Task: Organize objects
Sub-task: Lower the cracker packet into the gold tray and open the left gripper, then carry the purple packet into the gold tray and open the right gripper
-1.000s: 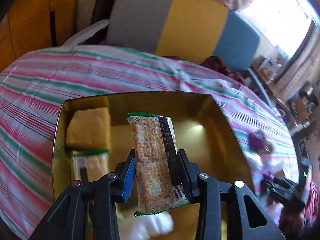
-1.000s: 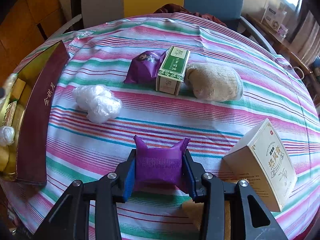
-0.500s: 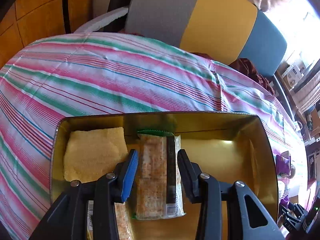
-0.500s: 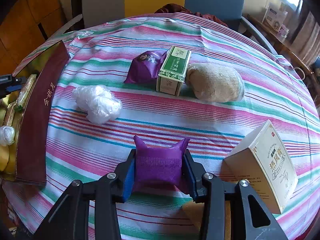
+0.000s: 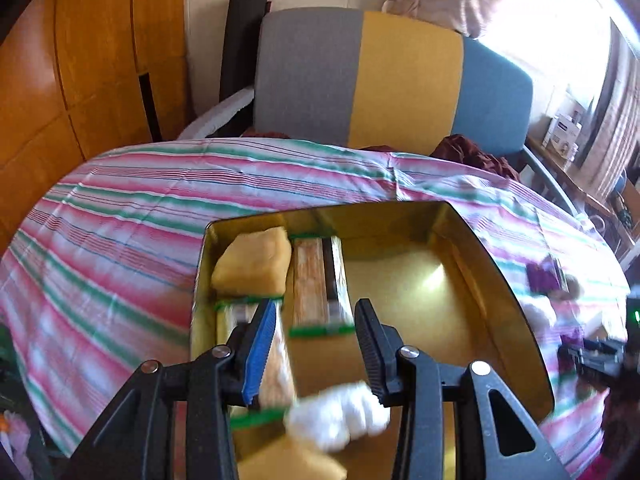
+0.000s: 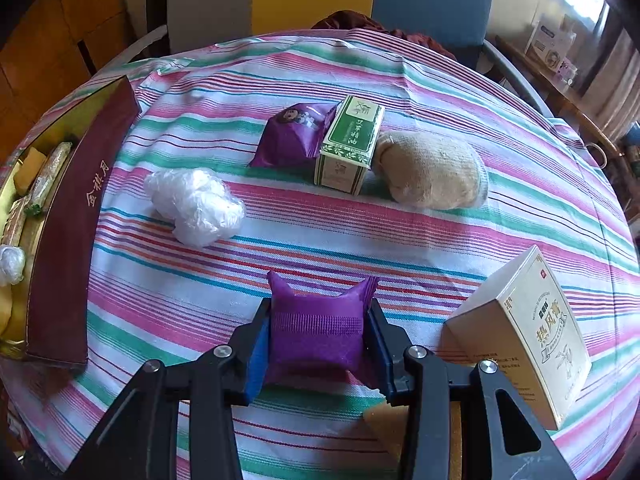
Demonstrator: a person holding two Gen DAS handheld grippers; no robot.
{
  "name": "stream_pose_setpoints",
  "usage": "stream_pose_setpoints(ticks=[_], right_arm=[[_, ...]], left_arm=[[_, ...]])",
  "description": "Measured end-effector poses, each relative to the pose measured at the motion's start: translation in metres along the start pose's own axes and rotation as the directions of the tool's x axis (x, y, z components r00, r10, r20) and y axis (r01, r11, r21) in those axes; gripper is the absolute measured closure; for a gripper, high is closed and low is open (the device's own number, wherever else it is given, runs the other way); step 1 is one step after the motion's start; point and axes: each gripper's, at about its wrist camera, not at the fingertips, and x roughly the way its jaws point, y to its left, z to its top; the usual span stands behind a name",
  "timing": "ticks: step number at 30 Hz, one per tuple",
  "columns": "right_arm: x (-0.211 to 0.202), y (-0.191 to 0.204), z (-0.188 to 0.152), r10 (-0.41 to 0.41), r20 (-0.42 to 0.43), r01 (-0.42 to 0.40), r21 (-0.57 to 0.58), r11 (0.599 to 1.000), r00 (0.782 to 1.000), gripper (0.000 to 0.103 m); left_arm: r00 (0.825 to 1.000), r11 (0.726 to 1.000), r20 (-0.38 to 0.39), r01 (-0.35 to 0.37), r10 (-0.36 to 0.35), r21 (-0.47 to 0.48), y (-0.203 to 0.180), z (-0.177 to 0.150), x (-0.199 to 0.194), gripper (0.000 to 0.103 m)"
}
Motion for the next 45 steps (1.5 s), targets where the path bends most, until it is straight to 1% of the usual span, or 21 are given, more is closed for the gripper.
stream_pose_setpoints(ticks=[7,14,18,22,27,30,34,37,40,45], right_arm=[[-0.001,0.002,0.001,-0.018,0.012,0.018,-0.002,1.0,1.0,0.059],[-0.006,-0.001,0.003,-0.036,0.029,0.035,0.029,0.999,0.999,0.059],[-0.024,0.001,0.008,-0.042,0.084,0.038,0.049,0.998,0.996,0.059],[-0.044,0.013,0.015,-0.022,0.133,0.015,0.055,0.998,0.991,0.059],[-0.065,0.04,0.026,0.02,0.179,-0.023,0.015,1.0,0.984,0.059],[-0.079,0.065,0.033,0.076,0.212,-0.074,-0.016,0.997,0.974,0.059],[-0.09,0.105,0.042,0.153,0.23,-0.139,-0.079,0.987,0.961,0.059],[-0.093,0.137,0.047,0.217,0.222,-0.193,-0.124,0.973,0.95,0.059],[-0.089,0.17,0.054,0.274,0.194,-0.245,-0.162,0.956,0.942,0.059],[-0.067,0.219,0.063,0.339,0.123,-0.316,-0.178,0.932,0.933,0.059]], left_arm=[[1.0,1.0,0.011,-0.003,0.003,-0.013,0.006,-0.032,-0.028,0.062],[1.0,0.999,0.013,-0.01,0.011,-0.032,0.019,-0.052,-0.04,0.062],[1.0,0.999,0.012,-0.009,0.01,-0.052,0.029,-0.059,-0.043,0.062],[1.0,0.998,0.018,-0.02,0.021,-0.058,0.037,-0.064,-0.046,0.062],[0.999,0.997,0.032,-0.027,0.029,-0.068,0.044,-0.069,-0.053,0.062],[0.999,0.997,0.036,-0.024,0.027,-0.076,0.048,-0.071,-0.057,0.062],[0.999,0.996,0.038,-0.015,0.018,-0.091,0.052,-0.073,-0.06,0.062],[0.999,0.995,0.034,-0.008,0.012,-0.102,0.056,-0.074,-0.059,0.062],[0.999,0.993,0.033,-0.005,0.009,-0.117,0.062,-0.075,-0.059,0.062],[1.0,0.988,0.024,-0.013,0.017,-0.151,0.077,-0.079,-0.056,0.062]])
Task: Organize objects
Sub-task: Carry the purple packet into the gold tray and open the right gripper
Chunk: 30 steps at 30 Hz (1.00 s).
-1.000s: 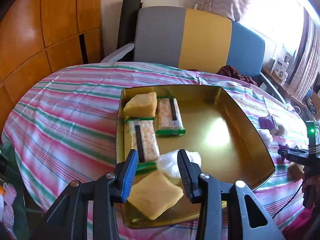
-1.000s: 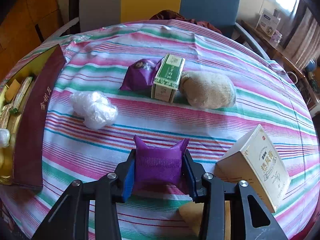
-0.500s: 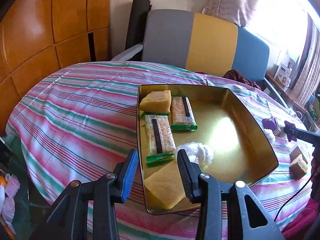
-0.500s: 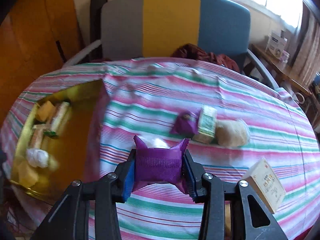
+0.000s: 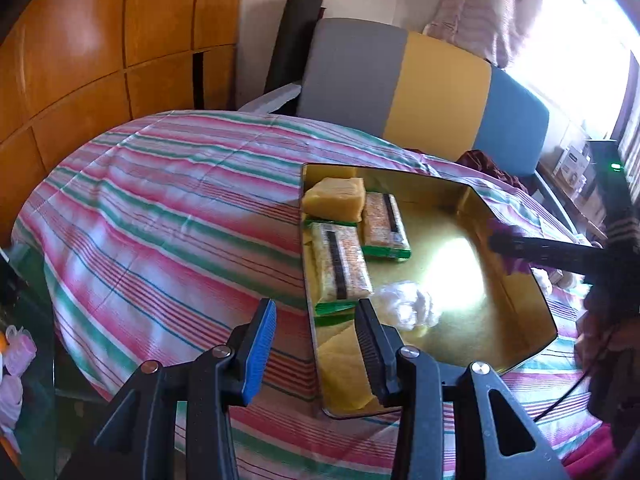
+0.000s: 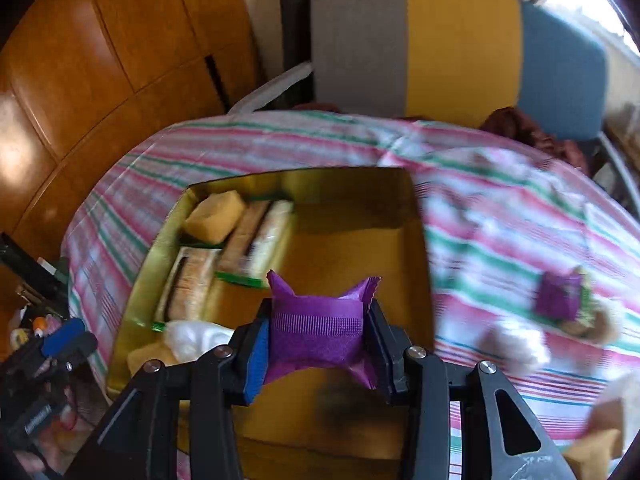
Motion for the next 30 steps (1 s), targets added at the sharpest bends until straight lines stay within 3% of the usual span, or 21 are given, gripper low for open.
stream_pose_setpoints(ticks=[5,11,14,22,30], right_arm=[[0.053,0.028,0.007,0.031,-0.076,-0.028,0.04,0.999,0.997,0.059],[0.094,0.072,0.0,0.125,-0.181,-0.132,-0.027,0.991,0.976,0.055],[0.091,0.082,-0.001,0.094,-0.158,-0.109,-0.084,0.991,0.983,0.049],[0.079,0.068,-0.006,0.119,-0.134,-0.123,-0.02,0.992,0.984,0.032],[0.035,0.051,-0.011,0.11,-0.029,-0.11,-0.005,0.994,0.994,0.028]], left_arm=[[1.0,1.0,-0.015,-0.006,0.006,-0.027,0.012,-0.001,0.004,0.062],[1.0,0.999,-0.029,-0.006,0.005,-0.05,0.022,-0.003,0.01,0.062],[0.999,0.998,-0.035,-0.007,0.005,-0.057,0.025,-0.004,0.012,0.062],[1.0,0.999,-0.007,-0.01,0.01,-0.05,0.022,-0.001,0.003,0.062],[1.0,1.0,0.023,-0.005,0.005,-0.021,0.013,0.0,-0.011,0.062]])
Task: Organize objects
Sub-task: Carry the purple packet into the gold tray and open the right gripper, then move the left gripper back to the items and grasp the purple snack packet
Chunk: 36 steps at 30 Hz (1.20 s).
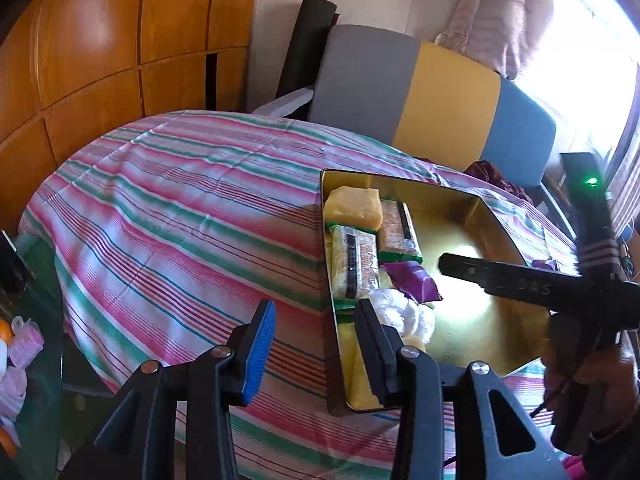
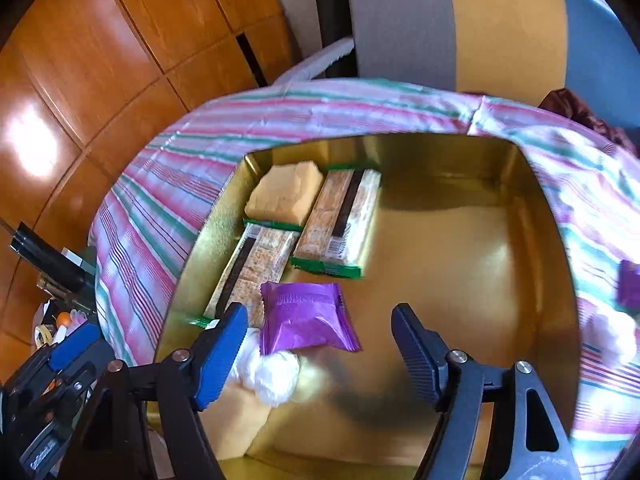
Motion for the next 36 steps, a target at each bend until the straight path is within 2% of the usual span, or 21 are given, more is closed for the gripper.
stream_pose_setpoints(ticks=[8,14,24,28,31,36], right_arm=[[-0.047,-0.013,-0.014,-0.033,0.081,0.034,-0.008,0.999,0.996,0.024],[-0.08,-0.04,-0.026,-0.066,0.128,0.062,0.034,0.997,0.99,0.022],[-0.131,-0.118,-0.033,-0.204,0.173,0.183,0.131,0.974,0.964,0.018],[-0.152,-0.165,-0.039,-0.297,0.173,0.265,0.188,0.946,0.939,0.018],[-0.169,-0.206,-0.047,-0.374,0.172,0.325,0.257,0.91,0.911,0.018],[-0.189,-0.279,-0.071,-0.509,0.164,0.403,0.429,0.809,0.845,0.017]], left_arm=[[1.0,0.999,0.009,0.017,-0.018,0.036,-0.012,-0.001,-0.008,0.062],[0.999,0.996,0.012,0.035,-0.036,0.078,-0.03,-0.002,-0.013,0.062],[0.997,0.982,-0.011,0.075,-0.075,0.17,-0.071,-0.002,-0.011,0.062],[0.995,0.973,-0.024,0.096,-0.093,0.21,-0.089,-0.004,-0.009,0.062],[0.994,0.964,-0.038,0.113,-0.107,0.241,-0.105,-0.005,-0.006,0.062],[0.99,0.941,-0.059,0.144,-0.132,0.306,-0.14,-0.005,-0.002,0.062]])
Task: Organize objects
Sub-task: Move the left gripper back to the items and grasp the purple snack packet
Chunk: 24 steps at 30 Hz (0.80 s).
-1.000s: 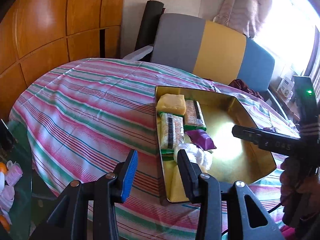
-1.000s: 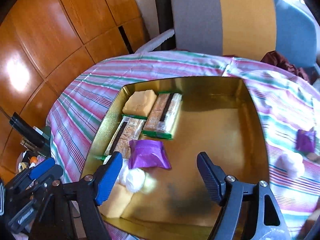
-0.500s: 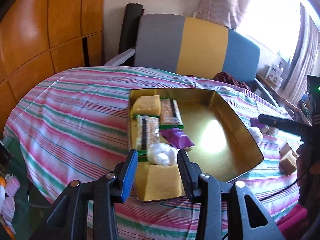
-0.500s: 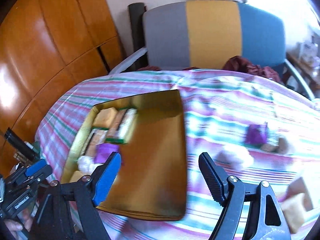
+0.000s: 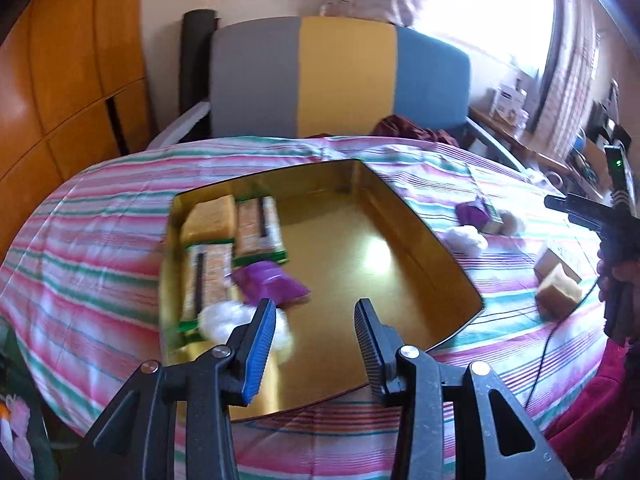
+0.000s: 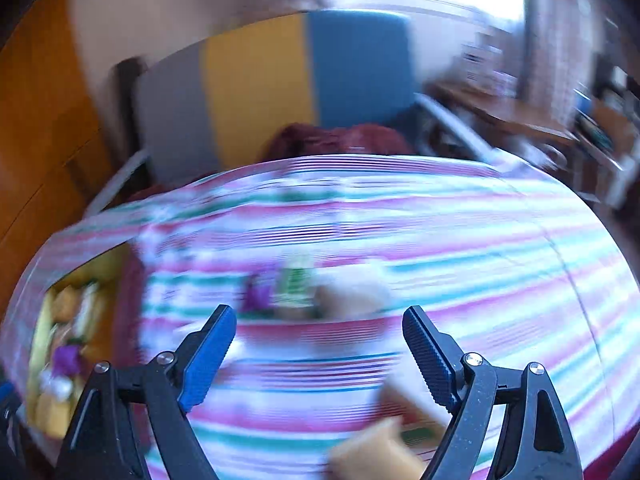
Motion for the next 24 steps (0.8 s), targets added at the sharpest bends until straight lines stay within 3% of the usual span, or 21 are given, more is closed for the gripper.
stream_pose_setpoints(ticks=[5,11,18,24], right_arm=[[0.013,-0.058,-0.006,-0.031,-0.011,0.033,0.233,0.972,0.999,0.017],[0.003,-0.087,-0.006,-0.001,0.011,-0.003,0.37,0.929,1.0,0.017],[0.005,-0.086,-0.01,0.04,-0.006,-0.034,0.396,0.918,0.999,0.017],[0.007,-0.079,-0.009,0.081,-0.014,-0.07,0.375,0.924,0.997,0.016]], left_arm=[[1.0,0.997,-0.008,0.029,-0.029,0.069,-0.036,0.018,0.011,0.062],[0.992,0.984,-0.056,0.123,-0.117,0.129,-0.085,0.043,0.035,0.062],[0.96,0.961,-0.144,0.256,-0.24,0.105,-0.132,0.079,0.073,0.062],[0.928,0.945,-0.202,0.325,-0.312,0.037,-0.163,0.11,0.118,0.062]])
